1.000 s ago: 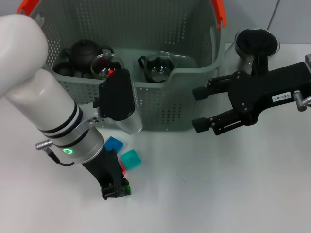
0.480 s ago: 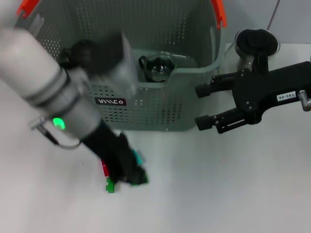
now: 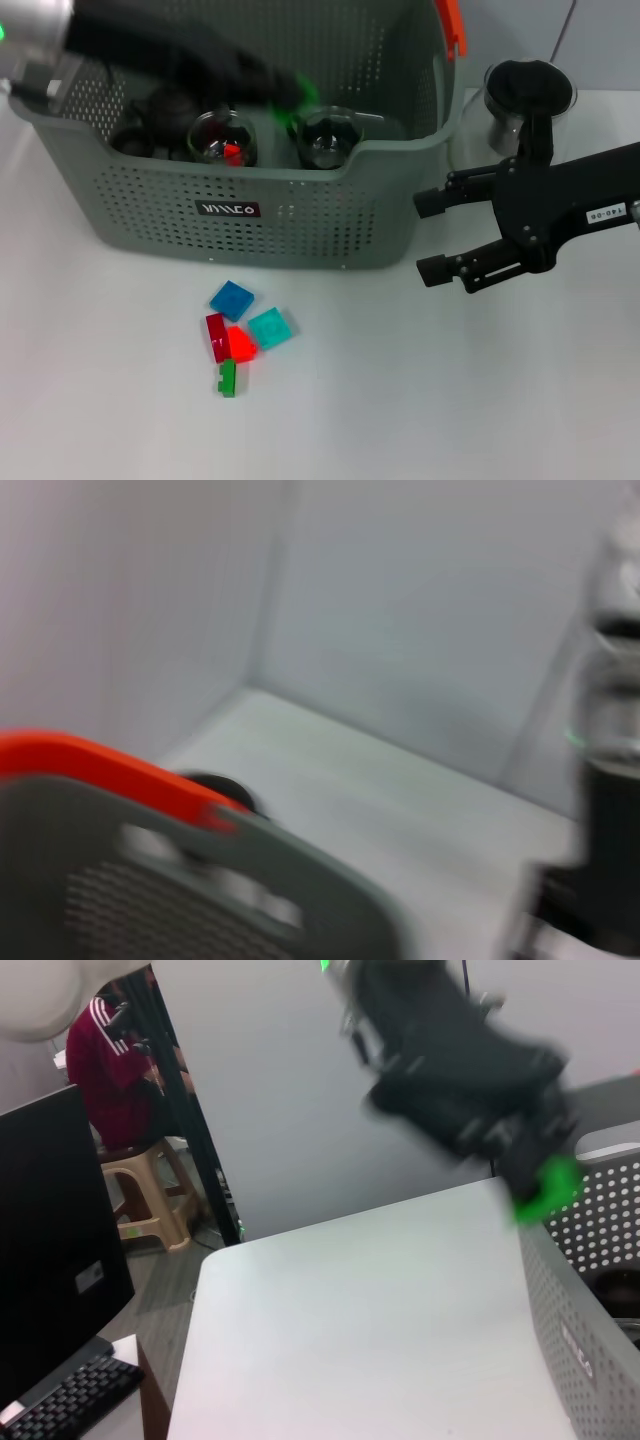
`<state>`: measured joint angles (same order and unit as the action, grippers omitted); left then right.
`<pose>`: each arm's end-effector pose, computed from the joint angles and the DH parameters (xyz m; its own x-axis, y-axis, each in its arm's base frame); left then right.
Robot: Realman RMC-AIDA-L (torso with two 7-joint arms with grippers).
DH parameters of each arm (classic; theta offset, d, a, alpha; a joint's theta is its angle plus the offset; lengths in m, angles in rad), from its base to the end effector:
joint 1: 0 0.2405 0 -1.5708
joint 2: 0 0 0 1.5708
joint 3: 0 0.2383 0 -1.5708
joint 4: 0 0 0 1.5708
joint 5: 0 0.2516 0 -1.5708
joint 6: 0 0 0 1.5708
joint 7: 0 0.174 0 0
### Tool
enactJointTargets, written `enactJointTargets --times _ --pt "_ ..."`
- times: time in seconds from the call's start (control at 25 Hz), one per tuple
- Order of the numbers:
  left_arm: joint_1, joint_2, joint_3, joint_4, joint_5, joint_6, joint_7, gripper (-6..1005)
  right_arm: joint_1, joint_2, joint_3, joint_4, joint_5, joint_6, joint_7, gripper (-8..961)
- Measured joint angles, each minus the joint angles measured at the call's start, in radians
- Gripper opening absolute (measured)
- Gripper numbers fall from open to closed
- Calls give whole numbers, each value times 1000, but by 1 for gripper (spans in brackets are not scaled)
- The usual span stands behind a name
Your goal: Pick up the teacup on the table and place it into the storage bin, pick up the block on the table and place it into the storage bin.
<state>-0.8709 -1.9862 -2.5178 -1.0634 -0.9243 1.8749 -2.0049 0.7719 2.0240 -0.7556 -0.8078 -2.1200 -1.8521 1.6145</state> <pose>-0.1170 0.4200 0.0925 0.8760 0.3788 0.2986 0.4122 -0.9094 -0.0553 0.1600 0.3834 0.0158 0.9133 -0.2397 -0.3294 -0.2157 -0.9705 0.1082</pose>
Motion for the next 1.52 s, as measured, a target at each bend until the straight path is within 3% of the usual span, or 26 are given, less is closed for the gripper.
enactJointTargets --times 0.12,0.28,0.4,0.64,0.84,0.96,1.16,1.28,1.52 --pt "-7 40 -12 37 -5 -121 -36 173 -4 -2 0 0 0 -9 -2 913" --pt "-13 64 -3 115 6 -327 -57 177 -5 -2 -3 1 -2 -11 -2 913" --pt "-18 78 53 194 19 -466 -57 180 -5 -2 -3 1 -3 -12 1 913" --pt "-13 53 202 216 86 -633 -104 185 -1 0 -3 1 -3 -8 5 914" --pt "-19 40 233 216 123 -681 -129 190 3 5 -2 1 -3 -3 -1 912" --pt "-17 35 237 216 126 -699 -130 193 5 6 -2 1 -3 -1 -2 911" --pt "0 34 228 162 142 -681 -138 355 6 6 -3 1 -1 -1 -3 912" --pt "37 26 216 20 127 -571 -146 453 6 4 1 1 1 -1 -11 912" --pt "140 -24 197 -292 11 -313 -144 723 5 4 7 1 8 -1 -27 912"
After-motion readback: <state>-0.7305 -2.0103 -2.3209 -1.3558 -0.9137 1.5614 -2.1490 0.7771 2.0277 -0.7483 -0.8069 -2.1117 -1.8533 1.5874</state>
